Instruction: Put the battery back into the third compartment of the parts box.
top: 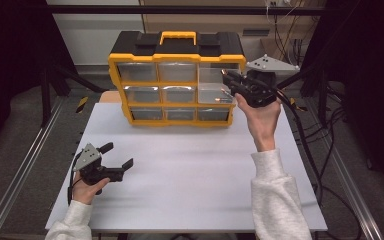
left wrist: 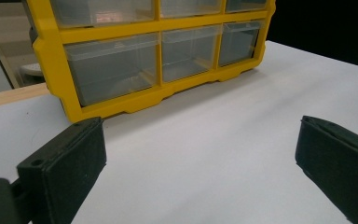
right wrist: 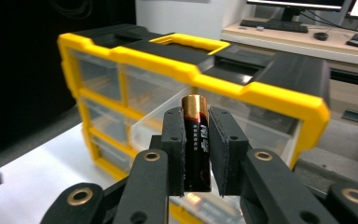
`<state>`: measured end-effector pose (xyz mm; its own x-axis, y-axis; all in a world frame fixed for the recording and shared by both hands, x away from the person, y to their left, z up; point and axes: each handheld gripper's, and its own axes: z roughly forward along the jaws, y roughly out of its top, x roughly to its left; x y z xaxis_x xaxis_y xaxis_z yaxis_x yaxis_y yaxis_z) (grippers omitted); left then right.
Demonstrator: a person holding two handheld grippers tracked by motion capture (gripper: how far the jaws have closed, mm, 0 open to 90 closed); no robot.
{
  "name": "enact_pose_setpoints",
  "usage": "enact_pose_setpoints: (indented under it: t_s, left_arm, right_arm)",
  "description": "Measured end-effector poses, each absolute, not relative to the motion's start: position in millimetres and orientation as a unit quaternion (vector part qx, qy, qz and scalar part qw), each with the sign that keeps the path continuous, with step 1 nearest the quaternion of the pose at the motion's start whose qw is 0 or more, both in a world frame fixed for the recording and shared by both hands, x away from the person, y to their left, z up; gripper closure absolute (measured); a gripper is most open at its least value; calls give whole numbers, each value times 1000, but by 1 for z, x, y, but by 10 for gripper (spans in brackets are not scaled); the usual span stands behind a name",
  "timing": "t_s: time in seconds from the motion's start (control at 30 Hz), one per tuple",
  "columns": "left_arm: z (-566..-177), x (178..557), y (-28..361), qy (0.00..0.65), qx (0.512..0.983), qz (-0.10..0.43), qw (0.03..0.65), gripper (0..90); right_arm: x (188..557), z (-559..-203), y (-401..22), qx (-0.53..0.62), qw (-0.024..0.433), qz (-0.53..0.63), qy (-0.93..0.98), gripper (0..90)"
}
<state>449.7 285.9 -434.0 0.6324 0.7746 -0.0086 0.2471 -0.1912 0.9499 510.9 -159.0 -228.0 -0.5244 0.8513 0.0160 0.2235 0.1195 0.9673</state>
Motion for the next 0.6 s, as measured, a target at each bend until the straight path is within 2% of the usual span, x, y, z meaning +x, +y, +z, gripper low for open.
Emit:
enact_pose_setpoints:
  t_s: [0.6]
  left_arm:
    - [-434, 450, 286, 350, 730, 248, 532, 13]
  right_arm:
    - [552, -238, -156, 422, 287, 501, 699, 773]
